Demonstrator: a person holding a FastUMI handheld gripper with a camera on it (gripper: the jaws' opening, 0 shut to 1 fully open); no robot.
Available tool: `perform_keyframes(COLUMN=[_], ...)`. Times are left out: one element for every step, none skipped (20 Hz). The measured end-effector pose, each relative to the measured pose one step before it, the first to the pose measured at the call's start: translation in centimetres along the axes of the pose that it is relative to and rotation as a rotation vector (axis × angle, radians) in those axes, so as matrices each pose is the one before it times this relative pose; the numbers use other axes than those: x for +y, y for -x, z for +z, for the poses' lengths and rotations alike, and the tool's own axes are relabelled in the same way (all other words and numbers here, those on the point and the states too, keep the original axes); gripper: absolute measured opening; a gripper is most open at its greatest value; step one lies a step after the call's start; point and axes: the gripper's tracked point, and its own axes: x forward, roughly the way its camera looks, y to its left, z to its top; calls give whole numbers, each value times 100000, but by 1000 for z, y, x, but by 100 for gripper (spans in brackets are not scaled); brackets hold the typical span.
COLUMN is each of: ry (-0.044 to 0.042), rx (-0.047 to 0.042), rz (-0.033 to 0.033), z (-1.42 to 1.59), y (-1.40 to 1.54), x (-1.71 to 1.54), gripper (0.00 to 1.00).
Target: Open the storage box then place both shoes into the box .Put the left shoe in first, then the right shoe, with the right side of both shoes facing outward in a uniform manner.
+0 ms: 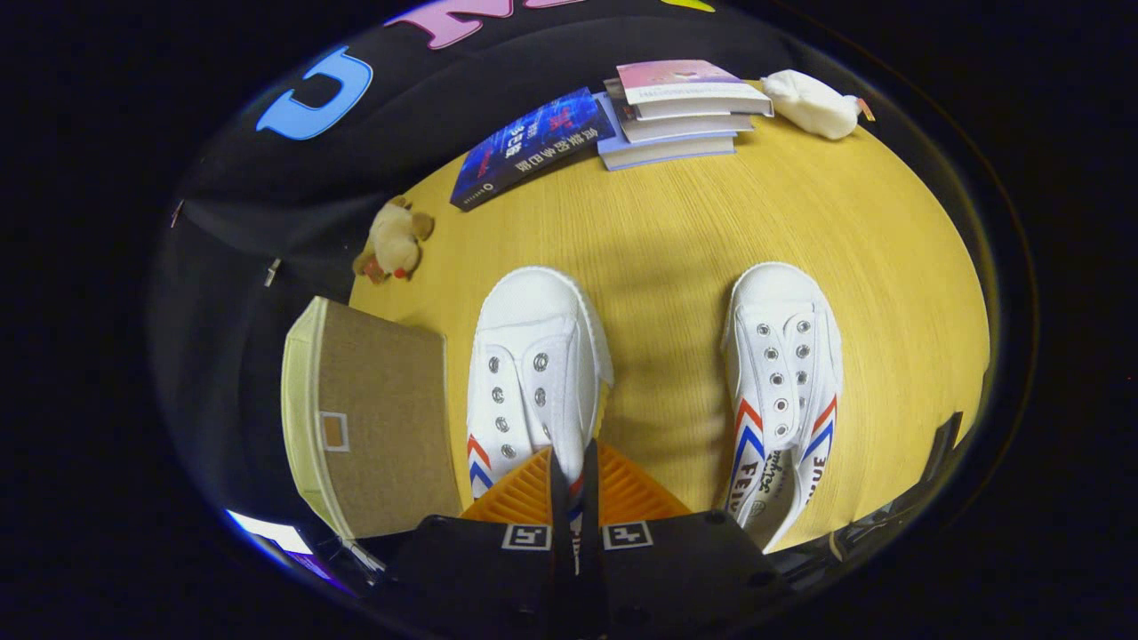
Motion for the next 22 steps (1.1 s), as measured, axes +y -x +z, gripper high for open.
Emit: perform_keyframes(ry=[-70,441,864,529,598,658,404,-123,-639,-445,126,-298,-163,368,332,141,502,-64,-39,-251,-225,-233], rx=[-681,-486,-134,-31,231,212,418,935,1577,1665,2515,2743,2978,2802,2224,1757,1818,948,723,625,229,593], rz=[745,1565,2587,2983,3334,1933,2058,1536,1434,1687,1715,1106,476,144,-617,-1465,-1327,-1297,-1257,-1573,-1619,-1122], z=[451,492,436,443,420,217,152,-80,-381,-329,-589,-1344,-312,-1451,-686,397,-365,-266,-157,-31,128,147], y=[1096,1087,1005,919,782,365,112,-143,-405,-677,-969,-867,-1430,-1030,-1323,-1573,-1343,-1087,-1005,-901,-816,-814], x=[1328,1658,1993,2131,2662,1706,2187,1981,1957,1792,1676,2025,576,1589,690,-410,294,444,283,106,0,182], gripper=[6,6,6,6,6,6,6,6,6,6,6,6,6,6,6,6,6,6,6,6,6,6])
